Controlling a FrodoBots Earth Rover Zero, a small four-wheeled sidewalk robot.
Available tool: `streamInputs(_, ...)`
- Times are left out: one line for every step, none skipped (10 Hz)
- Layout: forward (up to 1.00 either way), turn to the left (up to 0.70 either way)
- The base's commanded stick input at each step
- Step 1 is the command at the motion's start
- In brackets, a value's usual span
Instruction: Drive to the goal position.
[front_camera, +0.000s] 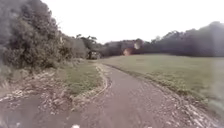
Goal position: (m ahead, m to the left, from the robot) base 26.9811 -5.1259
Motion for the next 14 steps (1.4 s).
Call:
streamInputs(0.7,-0.31)
streamInputs(0.7,-0.23)
streamInputs(0.7,-0.02)
streamInputs(0.7,0.0)
streamInputs(0.7,0.0)
streamInputs(0.7,0.0)
streamInputs(0.7,0.0)
streamInputs(0.7,0.0)
streamInputs(0.7,0.0)
streamInputs(0.7,0.0)
streamInputs(0.7,0.0)
streamInputs(0.7,0.0)
streamInputs(0.7,0.0)
streamInputs(0.7,0.0)
